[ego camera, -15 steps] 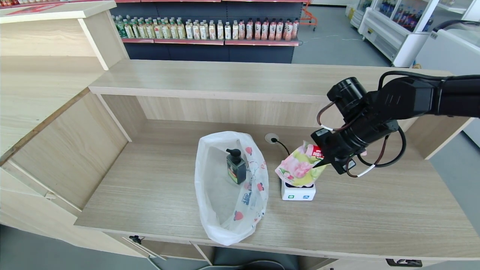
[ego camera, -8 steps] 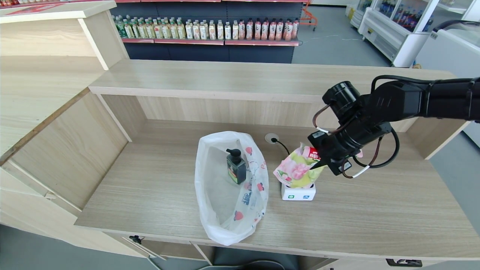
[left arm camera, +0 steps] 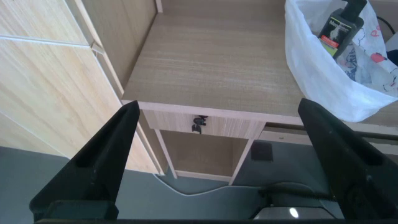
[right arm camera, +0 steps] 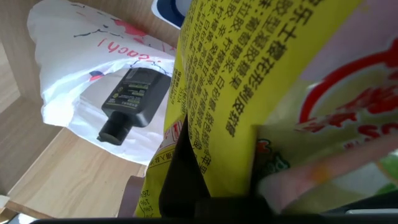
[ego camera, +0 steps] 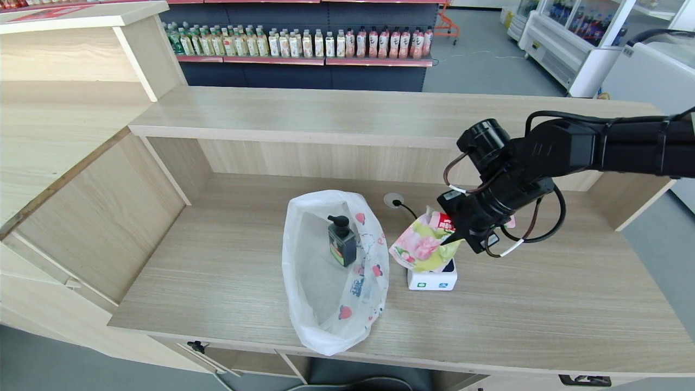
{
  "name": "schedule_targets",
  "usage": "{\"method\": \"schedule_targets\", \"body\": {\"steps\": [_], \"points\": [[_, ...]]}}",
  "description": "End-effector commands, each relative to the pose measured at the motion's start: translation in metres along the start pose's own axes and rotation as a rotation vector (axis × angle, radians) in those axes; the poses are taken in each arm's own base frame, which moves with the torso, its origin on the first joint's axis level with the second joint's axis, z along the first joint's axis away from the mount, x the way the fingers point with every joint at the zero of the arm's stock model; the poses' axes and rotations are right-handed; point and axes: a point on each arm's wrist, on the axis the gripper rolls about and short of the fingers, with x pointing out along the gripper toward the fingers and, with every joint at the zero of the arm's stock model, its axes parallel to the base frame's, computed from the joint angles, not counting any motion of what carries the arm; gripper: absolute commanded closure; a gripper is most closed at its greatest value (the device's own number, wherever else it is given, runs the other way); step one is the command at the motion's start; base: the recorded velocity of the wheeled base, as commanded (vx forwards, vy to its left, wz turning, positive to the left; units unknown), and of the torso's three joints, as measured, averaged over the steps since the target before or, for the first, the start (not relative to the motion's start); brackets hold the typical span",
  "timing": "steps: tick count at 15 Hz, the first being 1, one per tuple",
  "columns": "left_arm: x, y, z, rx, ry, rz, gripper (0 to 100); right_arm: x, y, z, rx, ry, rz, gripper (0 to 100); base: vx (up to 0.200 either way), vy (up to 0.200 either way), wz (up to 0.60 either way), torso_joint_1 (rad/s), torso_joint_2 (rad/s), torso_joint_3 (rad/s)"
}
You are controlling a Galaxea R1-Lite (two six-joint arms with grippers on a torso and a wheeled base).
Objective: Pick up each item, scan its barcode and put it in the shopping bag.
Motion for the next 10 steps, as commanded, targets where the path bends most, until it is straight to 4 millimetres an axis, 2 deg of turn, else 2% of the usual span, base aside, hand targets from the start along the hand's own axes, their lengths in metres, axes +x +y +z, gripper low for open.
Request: {"method": "schedule_targets", "body": {"steps": [1,3,5,6,7,8,9,10], "points": [[0.0,0.0,0.0,0.0,0.0,0.0,0,0.003,-0.001,0.0,0.001,0.002,-0.009,100,0.0,0.0,0.0,0.0,0.0,0.0],[0.0,0.0,0.0,0.0,0.0,0.0,0,0.004,-0.001,0.0,0.0,0.001,-0.01,100,0.0,0.0,0.0,0.0,0.0,0.0],[0.0,0.0,0.0,0.0,0.0,0.0,0,-0.004,0.004,-0.003,-0.007,-0.001,0.016,100,0.0,0.0,0.0,0.0,0.0,0.0],[0.0,0.0,0.0,0.001,0.0,0.0,0,-0.023,0.009,-0.006,-0.021,-0.008,0.067,100,0.0,0.0,0.0,0.0,0.0,0.0],[0.0,0.0,0.0,0.001,0.0,0.0,0,-0.052,0.012,-0.013,-0.056,-0.024,0.133,100,0.0,0.0,0.0,0.0,0.0,0.0],[0.0,0.0,0.0,0.001,0.0,0.0,0,-0.082,0.013,-0.023,-0.165,-0.039,0.199,100,0.0,0.0,0.0,0.0,0.0,0.0],[0.0,0.0,0.0,0.0,0.0,0.0,0,-0.103,0.01,-0.031,-0.288,-0.067,0.23,100,0.0,0.0,0.0,0.0,0.0,0.0],[0.0,0.0,0.0,0.0,0.0,0.0,0,-0.11,0.007,-0.034,-0.359,-0.096,0.229,100,0.0,0.0,0.0,0.0,0.0,0.0]]}}
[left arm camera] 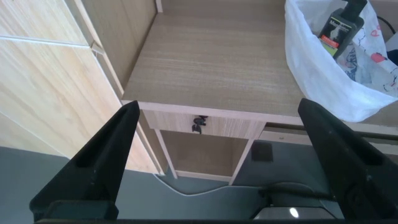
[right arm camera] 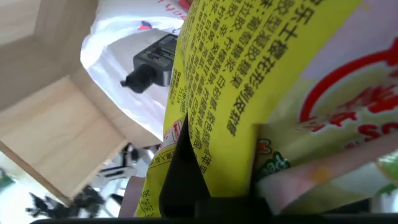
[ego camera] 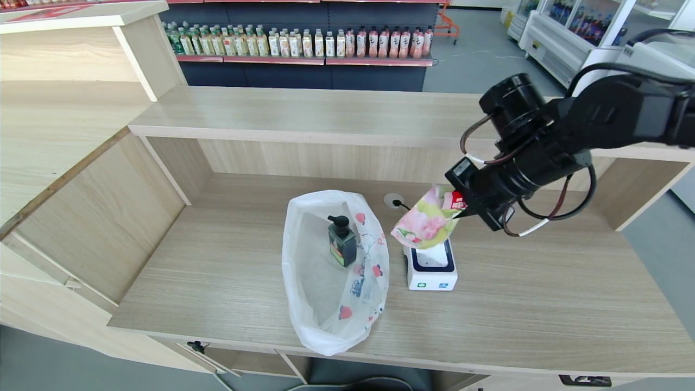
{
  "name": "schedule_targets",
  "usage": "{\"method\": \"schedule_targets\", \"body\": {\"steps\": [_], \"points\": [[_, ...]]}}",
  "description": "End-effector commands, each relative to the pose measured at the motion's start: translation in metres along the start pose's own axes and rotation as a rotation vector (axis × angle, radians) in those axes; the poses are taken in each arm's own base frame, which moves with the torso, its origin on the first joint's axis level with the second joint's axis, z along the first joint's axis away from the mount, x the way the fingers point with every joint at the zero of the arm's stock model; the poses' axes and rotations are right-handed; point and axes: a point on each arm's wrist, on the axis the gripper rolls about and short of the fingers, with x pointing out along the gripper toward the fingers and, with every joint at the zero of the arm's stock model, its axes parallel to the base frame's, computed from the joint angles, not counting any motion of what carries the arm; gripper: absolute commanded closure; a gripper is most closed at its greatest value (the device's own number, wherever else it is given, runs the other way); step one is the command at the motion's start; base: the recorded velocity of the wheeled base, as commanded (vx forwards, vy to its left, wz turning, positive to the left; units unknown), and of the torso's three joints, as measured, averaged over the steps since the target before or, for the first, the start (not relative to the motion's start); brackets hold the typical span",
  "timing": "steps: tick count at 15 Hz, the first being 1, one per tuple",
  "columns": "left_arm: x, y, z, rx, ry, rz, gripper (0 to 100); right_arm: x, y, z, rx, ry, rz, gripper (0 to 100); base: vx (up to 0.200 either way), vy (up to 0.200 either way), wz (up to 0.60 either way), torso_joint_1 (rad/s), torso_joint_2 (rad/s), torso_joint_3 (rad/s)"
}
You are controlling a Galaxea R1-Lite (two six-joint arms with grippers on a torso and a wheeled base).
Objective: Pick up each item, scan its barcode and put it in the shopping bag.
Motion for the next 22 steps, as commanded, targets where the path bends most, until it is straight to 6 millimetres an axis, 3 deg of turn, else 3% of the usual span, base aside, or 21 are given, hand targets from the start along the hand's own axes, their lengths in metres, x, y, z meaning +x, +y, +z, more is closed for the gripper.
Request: {"method": "schedule_targets", "body": {"steps": [1,4,7,14,22], "points": [[0.0,0.0,0.0,0.0,0.0,0.0,0,-0.05,-0.004,-0.014,-0.233,-0.089,0.019,100,0.0,0.0,0.0,0.0,0.0,0.0],[0.0,0.0,0.0,0.0,0.0,-0.001,0,-0.057,-0.018,-0.021,-0.413,-0.107,-0.049,100,0.0,0.0,0.0,0.0,0.0,0.0],[0.0,0.0,0.0,0.0,0.0,0.0,0,-0.066,-0.02,-0.034,-0.474,-0.087,-0.033,100,0.0,0.0,0.0,0.0,0.0,0.0],[0.0,0.0,0.0,0.001,0.0,0.0,0,-0.063,-0.026,-0.049,-0.581,0.024,0.0,100,0.0,0.171,0.0,0.004,0.0,-0.001],[0.0,0.0,0.0,0.0,0.0,0.0,0,-0.006,-0.024,-0.08,-0.531,0.181,-0.085,100,0.0,0.0,0.0,0.0,0.0,0.0]]}}
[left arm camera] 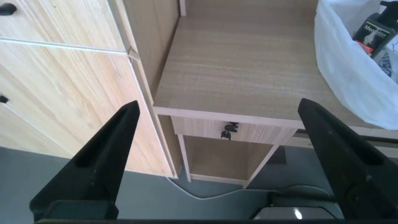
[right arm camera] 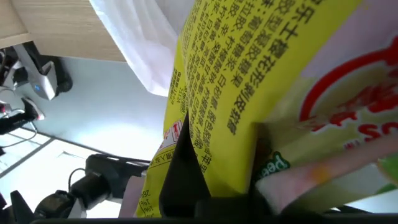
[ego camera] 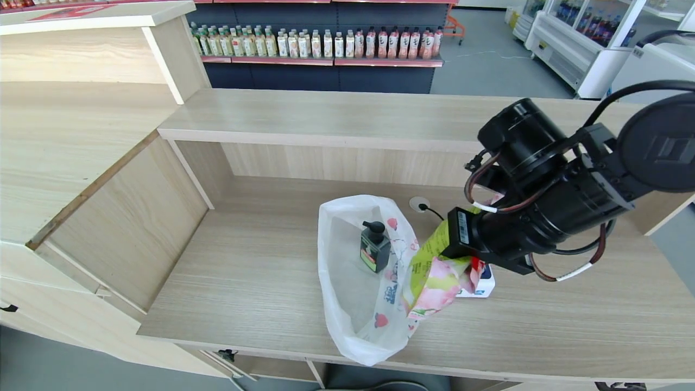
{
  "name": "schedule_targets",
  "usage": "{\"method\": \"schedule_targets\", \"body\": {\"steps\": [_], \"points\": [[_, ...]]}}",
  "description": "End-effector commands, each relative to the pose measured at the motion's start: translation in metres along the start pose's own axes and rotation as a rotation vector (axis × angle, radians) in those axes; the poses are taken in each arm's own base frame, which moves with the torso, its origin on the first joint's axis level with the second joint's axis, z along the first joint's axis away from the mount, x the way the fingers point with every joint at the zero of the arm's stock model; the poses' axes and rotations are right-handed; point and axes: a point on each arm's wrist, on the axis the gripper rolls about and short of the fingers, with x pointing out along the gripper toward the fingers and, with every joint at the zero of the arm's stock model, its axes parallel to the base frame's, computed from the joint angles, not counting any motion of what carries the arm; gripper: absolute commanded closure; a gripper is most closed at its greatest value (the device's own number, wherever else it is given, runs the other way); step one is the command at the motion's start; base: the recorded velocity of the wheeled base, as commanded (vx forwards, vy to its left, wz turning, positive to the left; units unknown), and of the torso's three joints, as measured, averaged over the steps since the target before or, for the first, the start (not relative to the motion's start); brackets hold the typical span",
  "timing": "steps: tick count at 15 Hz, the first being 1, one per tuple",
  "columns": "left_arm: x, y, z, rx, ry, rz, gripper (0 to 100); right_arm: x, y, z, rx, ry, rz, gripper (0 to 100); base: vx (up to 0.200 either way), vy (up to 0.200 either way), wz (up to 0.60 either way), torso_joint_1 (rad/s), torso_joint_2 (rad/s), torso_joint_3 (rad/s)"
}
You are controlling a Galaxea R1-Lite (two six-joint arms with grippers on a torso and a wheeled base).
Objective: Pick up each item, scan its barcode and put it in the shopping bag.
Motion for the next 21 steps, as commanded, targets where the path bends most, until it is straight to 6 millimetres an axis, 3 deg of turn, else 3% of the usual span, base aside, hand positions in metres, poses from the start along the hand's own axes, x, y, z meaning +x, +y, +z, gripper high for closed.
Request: {"method": "schedule_targets", "body": {"steps": [1,9,14,17,21], "points": [[0.0,0.0,0.0,0.0,0.0,0.0,0,0.02,0.006,-0.002,-0.015,0.046,-0.007,100,0.0,0.0,0.0,0.0,0.0,0.0],[0.0,0.0,0.0,0.0,0.0,0.0,0,0.037,0.01,0.0,-0.047,0.102,0.207,100,0.0,0.0,0.0,0.0,0.0,0.0],[0.0,0.0,-0.001,0.0,0.002,0.0,0,0.045,-0.031,-0.005,-0.228,0.146,0.197,100,0.0,0.0,0.0,0.0,0.0,0.0],[0.0,0.0,0.0,0.0,0.0,0.0,0,0.081,-0.026,0.005,-0.299,-0.021,0.215,100,0.0,0.0,0.0,0.0,0.0,0.0],[0.0,0.0,0.0,0.0,0.0,0.0,0,0.112,-0.013,-0.004,-0.354,-0.01,0.213,100,0.0,0.0,0.0,0.0,0.0,0.0]]}}
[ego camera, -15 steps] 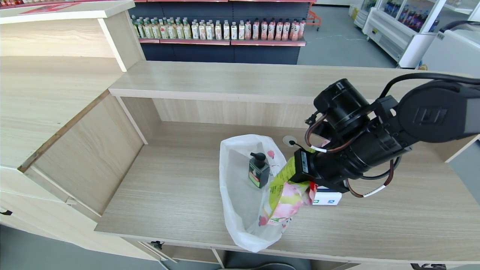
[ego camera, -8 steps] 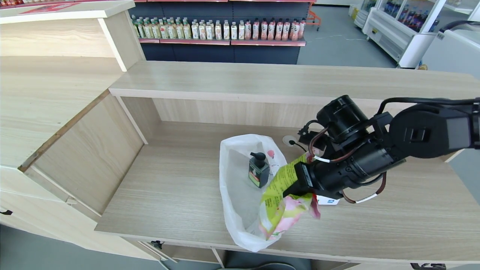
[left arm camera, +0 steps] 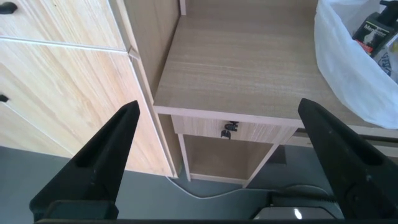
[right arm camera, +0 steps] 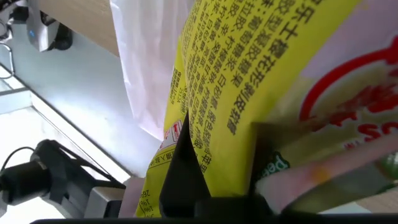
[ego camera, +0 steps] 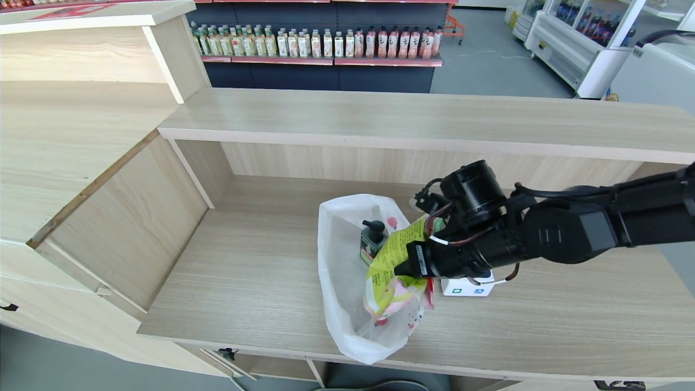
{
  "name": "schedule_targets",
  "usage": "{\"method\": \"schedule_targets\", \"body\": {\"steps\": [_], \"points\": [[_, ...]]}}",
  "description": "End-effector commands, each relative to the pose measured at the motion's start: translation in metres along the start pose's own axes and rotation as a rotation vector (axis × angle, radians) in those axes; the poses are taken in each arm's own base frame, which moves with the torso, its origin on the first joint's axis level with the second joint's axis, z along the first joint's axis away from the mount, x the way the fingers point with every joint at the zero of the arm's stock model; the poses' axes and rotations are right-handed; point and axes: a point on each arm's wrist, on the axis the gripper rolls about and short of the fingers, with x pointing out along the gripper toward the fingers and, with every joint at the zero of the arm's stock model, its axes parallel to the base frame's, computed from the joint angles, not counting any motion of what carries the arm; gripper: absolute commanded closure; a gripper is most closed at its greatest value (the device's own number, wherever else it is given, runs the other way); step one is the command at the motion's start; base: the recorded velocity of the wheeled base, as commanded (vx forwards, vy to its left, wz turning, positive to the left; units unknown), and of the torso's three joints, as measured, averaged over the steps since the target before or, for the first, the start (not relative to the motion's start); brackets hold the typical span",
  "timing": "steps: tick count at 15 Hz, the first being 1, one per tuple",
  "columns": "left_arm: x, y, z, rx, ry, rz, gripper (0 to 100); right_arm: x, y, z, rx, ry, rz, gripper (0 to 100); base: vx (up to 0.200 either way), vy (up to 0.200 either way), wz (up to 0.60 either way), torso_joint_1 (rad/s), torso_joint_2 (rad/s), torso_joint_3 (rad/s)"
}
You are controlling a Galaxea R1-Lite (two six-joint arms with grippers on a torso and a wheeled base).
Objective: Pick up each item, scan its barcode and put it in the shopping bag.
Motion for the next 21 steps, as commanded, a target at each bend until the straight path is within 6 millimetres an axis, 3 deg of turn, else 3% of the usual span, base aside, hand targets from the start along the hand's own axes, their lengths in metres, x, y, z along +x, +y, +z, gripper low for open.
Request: {"method": "schedule_targets", "body": {"steps": [1,5,7,13,14,18,21], "points": [[0.0,0.0,0.0,0.0,-0.001,0.0,0,0.023,0.0,-0.009,-0.002,0.05,-0.003,100,0.0,0.0,0.0,0.0,0.0,0.0],[0.0,0.0,0.0,0.0,-0.001,0.0,0,0.047,0.0,-0.005,-0.035,-0.032,0.022,100,0.0,0.0,0.0,0.0,0.0,0.0],[0.0,0.0,0.0,0.0,-0.001,0.0,0,0.062,0.001,-0.008,-0.048,-0.053,-0.064,100,0.0,0.0,0.0,0.0,0.0,0.0],[0.0,0.0,0.0,0.0,-0.001,0.0,0,0.066,0.004,-0.011,-0.068,-0.057,-0.079,100,0.0,0.0,0.0,0.0,0.0,0.0],[0.0,0.0,0.0,0.0,-0.001,0.0,0,0.065,0.004,-0.01,-0.068,-0.063,-0.075,0,0.0,0.0,0.0,0.0,0.0,0.0],[0.0,0.0,0.0,0.0,-0.001,0.0,0,0.049,0.013,0.001,-0.085,-0.185,0.011,0,0.0,0.0,0.0,0.0,0.0,0.0],[0.0,0.0,0.0,0.0,-0.001,0.0,0,0.011,0.019,0.009,-0.096,-0.249,0.099,0,0.0,0.0,0.0,0.0,0.0,0.0]]}}
